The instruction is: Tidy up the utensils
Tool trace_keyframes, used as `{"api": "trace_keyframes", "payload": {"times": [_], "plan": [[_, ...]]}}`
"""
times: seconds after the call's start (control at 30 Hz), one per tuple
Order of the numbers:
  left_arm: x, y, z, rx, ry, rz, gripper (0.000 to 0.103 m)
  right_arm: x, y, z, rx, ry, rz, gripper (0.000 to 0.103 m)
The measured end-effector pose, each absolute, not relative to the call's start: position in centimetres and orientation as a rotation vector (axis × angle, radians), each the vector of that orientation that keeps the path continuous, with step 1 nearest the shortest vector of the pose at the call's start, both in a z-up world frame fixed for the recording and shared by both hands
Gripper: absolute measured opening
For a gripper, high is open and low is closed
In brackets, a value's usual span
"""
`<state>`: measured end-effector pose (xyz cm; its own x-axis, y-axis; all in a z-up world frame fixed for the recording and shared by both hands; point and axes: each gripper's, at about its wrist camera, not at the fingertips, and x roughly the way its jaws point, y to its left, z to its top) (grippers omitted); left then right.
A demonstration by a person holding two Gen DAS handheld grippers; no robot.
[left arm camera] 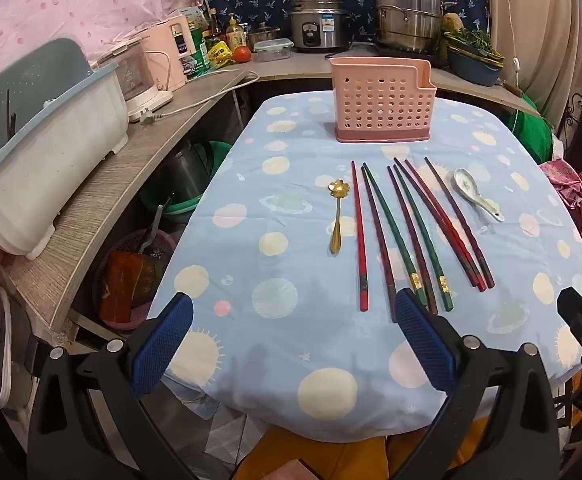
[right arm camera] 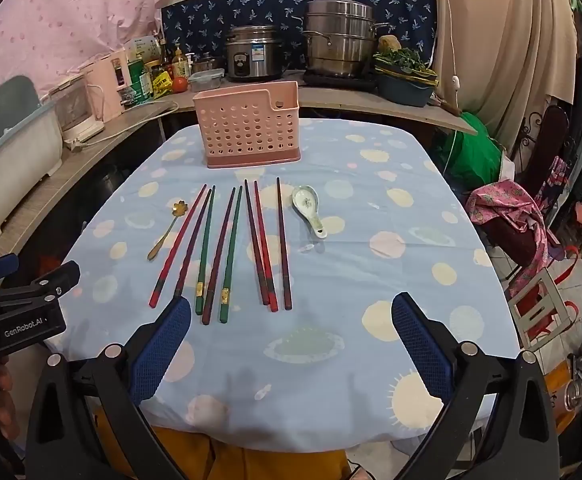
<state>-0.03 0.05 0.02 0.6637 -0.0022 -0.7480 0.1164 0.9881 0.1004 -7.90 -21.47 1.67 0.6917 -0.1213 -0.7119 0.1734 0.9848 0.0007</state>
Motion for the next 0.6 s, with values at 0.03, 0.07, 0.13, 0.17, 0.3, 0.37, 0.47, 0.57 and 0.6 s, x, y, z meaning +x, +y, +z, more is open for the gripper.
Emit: {"api": "trace_keyframes", "payload": {"times": [0.03,0.07,0.13,0.17,0.3,0.37,0.47,0.57,0.6], "plan": [[-0.03,0.07,-0.01,0.144,0.846,-0.066,0.096,-7.83,-21.41,1.65,0.065,0.792,-0.161,0.096],[-0.05,0.10,-0.02,0.143,0.847,-0.063,0.096,-7.76,-21.37,1.63,0.062,0.794,-0.157,0.096],[-0.10,0.17,-0.01,0.143,0.849,-0.058,0.096,-8.12,-21.73,2.02,0.059,0.793,-0.158,0.096],[-0.12,0.20,0.01,0.144,0.849,-0.054,0.096,-8.12,-21.68,2.01,0.056,0.790,-0.158,0.096],[0.10,-0.06,0.14,0.148,0.840,-0.060,0.096,-8.27,-21.32,2.07,0.051,0.778,-0.168,0.096],[0.07,-0.04,0.21,0.147,0.837,-0.056,0.096,-8.39,-21.58,2.10,0.055,0.777,-0.170,0.096],[-0.02,-0.19,0.34,0.147,0.832,-0.053,0.096,-8.17,-21.40,1.96,0.059,0.774,-0.173,0.096],[-0.32,0.21,0.34,0.143,0.828,-0.056,0.096,-8.18,-21.36,1.91,0.059,0.774,-0.173,0.096],[-0.35,0.21,0.37,0.143,0.826,-0.056,0.096,-8.16,-21.39,1.93,0.059,0.775,-0.172,0.096]]}}
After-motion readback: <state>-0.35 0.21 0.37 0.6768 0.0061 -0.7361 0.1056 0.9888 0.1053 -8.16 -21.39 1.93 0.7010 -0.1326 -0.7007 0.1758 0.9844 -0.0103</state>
